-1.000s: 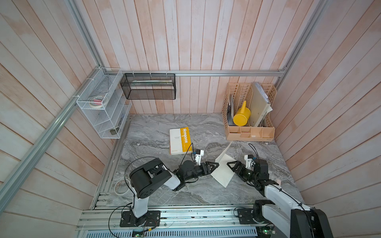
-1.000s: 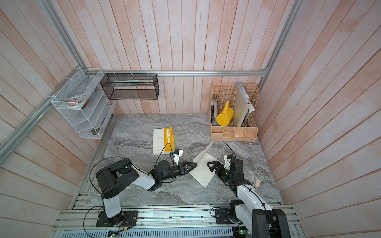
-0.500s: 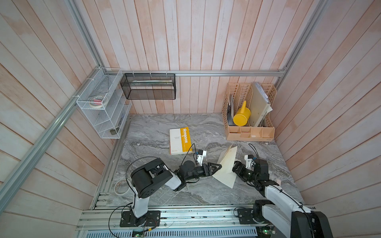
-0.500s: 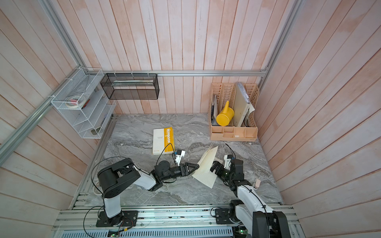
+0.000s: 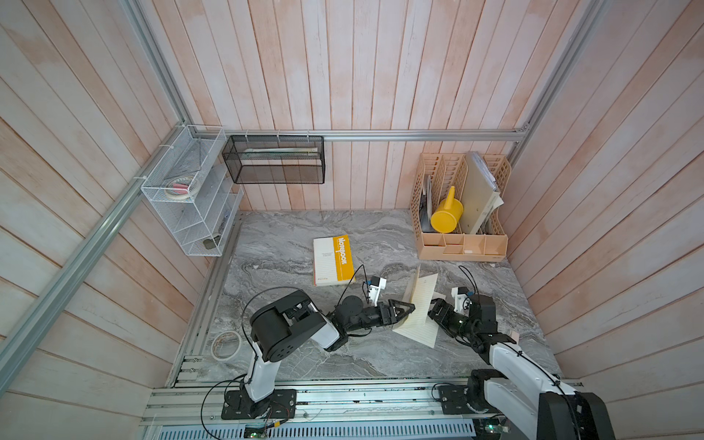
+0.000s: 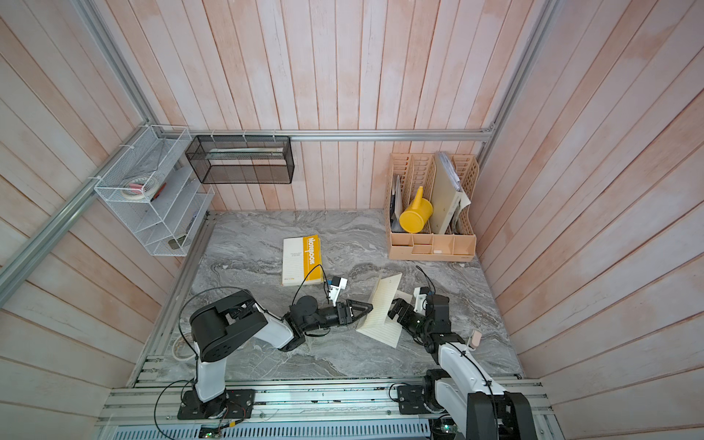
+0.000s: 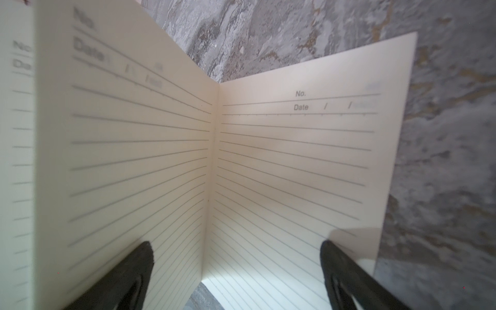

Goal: Close the notebook
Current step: Close the notebook at the center of the board.

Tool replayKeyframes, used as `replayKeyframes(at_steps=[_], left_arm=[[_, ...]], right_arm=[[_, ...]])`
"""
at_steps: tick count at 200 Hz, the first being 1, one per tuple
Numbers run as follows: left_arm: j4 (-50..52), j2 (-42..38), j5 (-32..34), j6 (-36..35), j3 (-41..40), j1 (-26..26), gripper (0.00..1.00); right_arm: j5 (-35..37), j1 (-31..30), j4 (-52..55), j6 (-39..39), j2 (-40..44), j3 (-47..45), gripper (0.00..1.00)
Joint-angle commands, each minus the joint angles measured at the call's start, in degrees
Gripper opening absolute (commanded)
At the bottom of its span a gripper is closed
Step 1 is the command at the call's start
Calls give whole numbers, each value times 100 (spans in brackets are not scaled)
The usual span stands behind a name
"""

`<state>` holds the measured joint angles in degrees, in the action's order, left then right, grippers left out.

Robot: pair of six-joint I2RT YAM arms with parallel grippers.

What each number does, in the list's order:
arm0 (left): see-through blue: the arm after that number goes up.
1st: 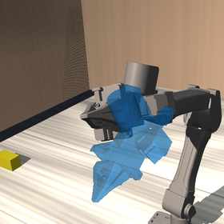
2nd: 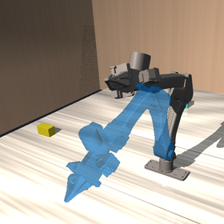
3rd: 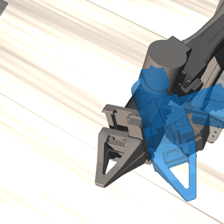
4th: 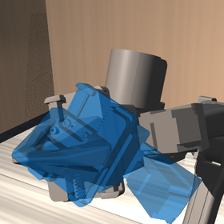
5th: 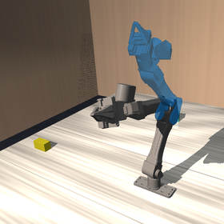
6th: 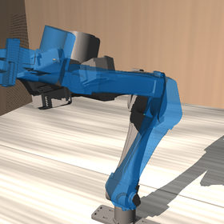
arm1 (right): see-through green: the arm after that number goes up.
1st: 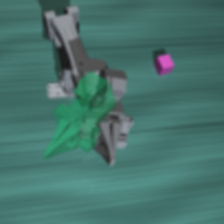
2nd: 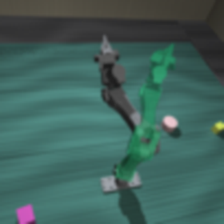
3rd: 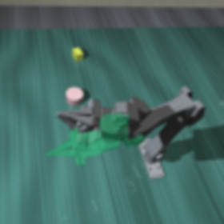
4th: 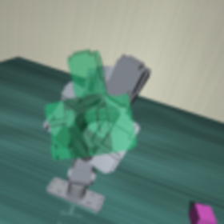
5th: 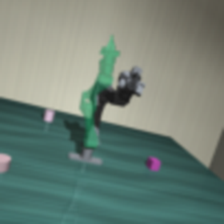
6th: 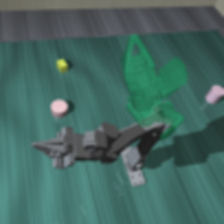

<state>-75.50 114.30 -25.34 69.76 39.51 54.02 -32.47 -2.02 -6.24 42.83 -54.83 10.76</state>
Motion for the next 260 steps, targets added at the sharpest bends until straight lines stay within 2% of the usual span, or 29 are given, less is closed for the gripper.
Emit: replayKeyframes(at_steps=[1, 123, 168, 196, 260], left_arm=[[-580, 288, -290, 237, 233, 21, 100], [-217, 953, -551, 138, 575, 21, 100], [228, 1054, -571, 16, 677, 20, 100], [1178, 1033, -535, -107, 869, 20, 100], [1776, 932, -307, -208, 908, 20, 100]], right_arm=[[31, -27, 202, -134, 124, 226, 98], [240, -18, 1405, -409, 877, 1311, 98], [71, -23, 1149, -165, 968, 1244, 98], [-153, -23, 730, 57, 857, 984, 98], [-259, -30, 307, 233, 610, 514, 98]])
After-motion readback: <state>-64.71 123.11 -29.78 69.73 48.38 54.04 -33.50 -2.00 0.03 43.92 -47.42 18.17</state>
